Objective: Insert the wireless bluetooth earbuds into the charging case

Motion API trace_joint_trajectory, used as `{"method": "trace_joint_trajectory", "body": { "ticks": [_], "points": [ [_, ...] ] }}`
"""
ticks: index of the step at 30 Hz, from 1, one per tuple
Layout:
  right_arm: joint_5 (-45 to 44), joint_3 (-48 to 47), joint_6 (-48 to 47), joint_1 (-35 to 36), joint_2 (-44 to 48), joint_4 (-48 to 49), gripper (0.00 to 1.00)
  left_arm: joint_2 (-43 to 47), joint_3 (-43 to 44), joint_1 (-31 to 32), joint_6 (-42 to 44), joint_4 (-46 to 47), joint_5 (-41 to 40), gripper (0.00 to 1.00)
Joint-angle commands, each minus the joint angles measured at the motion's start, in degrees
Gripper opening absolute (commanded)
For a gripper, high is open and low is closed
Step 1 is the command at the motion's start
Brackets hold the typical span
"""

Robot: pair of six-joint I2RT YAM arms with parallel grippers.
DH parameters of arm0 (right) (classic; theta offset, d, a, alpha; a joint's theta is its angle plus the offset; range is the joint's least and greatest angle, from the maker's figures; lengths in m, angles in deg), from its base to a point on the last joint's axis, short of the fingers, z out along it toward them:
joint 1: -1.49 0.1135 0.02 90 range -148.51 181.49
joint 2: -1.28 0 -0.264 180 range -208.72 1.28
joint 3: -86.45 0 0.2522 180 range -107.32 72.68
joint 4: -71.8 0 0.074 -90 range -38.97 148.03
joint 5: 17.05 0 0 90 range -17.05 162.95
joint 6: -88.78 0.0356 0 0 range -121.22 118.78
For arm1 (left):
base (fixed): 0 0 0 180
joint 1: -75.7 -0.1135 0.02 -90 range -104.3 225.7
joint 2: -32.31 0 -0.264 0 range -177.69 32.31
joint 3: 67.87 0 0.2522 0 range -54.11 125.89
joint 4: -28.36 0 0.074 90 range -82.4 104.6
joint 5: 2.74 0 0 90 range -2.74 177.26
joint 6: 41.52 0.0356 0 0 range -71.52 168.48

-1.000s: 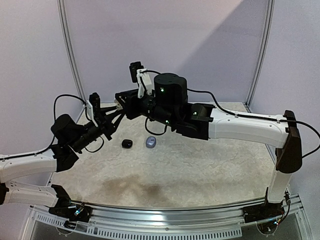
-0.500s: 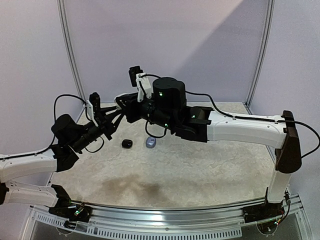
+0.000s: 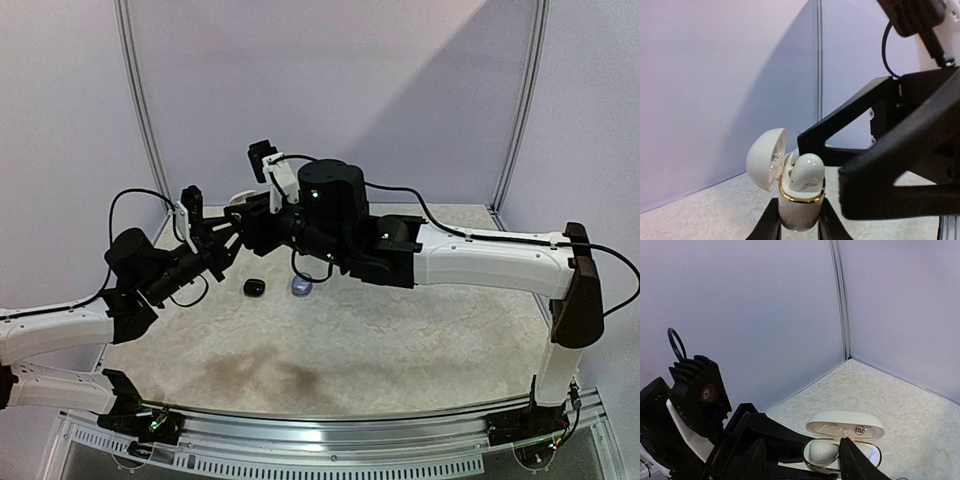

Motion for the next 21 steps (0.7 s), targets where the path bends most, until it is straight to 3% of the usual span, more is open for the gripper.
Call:
{"method": "trace_joint_trajectory", "body": {
  "ticks": [1,5,10,13,15,17,19,21],
  "points": [
    [-4.34,-2.18,-4.14,-0.31,1.12,-5.38,0.57,0.98,0.87,0.04,-1.51,1.17,1.33,0.00],
    [-0.95,-5.05,-7.53,-0.29,2.55,-9.38,0.68,1.70,0.63,0.04,-3.18,-0.94,0.52,0.00],
    [2.80,-10.61,-10.29,-0.29,5.78,-17.24,0.70,2.11,-0.11,0.04,-0.17,-2.76,3.64,0.00],
    [-0.49,-11.65,-8.83,-0.50,8.85,-20.85,0.71,1.96,-1.85,0.04,16.36,-4.74,14.02,0.00],
    [-4.55,-11.72,-5.39,-0.90,10.13,-24.17,0.71,3.40,-2.46,0.04,38.55,-13.29,22.38,0.00],
    [-8.23,-11.76,-0.86,-1.51,9.96,-28.53,0.71,4.42,-2.07,0.04,56.89,-20.99,22.76,0.00],
    [-10.40,-11.71,3.55,-1.70,8.29,-33.61,0.69,3.86,-0.54,-0.02,61.80,-21.44,18.22,0.00],
    [-9.65,-11.52,7.89,-1.64,5.62,-38.20,0.65,3.37,1.83,-0.21,60.85,-22.01,15.15,0.00]
  ]
}}
